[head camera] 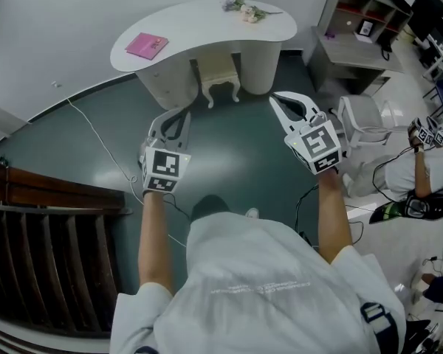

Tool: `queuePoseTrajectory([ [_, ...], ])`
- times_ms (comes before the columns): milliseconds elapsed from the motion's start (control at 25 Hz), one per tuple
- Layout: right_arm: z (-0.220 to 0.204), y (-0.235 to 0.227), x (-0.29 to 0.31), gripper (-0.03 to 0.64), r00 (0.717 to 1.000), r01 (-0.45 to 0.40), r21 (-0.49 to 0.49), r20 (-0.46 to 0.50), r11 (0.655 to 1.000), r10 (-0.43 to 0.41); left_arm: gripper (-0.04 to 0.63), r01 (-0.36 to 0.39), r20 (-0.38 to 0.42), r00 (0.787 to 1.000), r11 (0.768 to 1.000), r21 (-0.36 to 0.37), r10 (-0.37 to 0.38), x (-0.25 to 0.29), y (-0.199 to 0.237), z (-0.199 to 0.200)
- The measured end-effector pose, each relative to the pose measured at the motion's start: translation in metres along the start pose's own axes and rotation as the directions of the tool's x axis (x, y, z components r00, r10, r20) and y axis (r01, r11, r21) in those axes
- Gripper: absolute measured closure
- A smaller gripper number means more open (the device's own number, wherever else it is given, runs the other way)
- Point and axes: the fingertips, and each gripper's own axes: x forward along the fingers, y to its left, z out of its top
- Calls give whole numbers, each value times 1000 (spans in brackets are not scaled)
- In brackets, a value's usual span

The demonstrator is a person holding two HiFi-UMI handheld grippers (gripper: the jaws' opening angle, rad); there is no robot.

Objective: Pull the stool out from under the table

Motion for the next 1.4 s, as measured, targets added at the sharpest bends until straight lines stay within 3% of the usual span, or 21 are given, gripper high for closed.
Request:
queuePoseTrajectory([
  [320,-15,-1,19,607,998,-54,21,-21,998,55,577,16,43,999,1000,15,-17,21,4,11],
  [520,-21,-19,48,607,999,-49,14,-24,999,49,577,14,32,999,1000,-25,-13,54,24,1],
  [760,-20,-60,112,607,999,-41,-38,-16,998,40,577,12,30,999,999,-41,-11,117,72,-14],
  [1120,-14,-130,217,607,1000,15,13,-22,1000,-15,577,26,21,999,998,-63,-25,209,151,-35],
  [1400,-31,-150,282,607,997,39,24,-60,999,-37,577,57,3,998,996,-74,-56,261,193,-70],
])
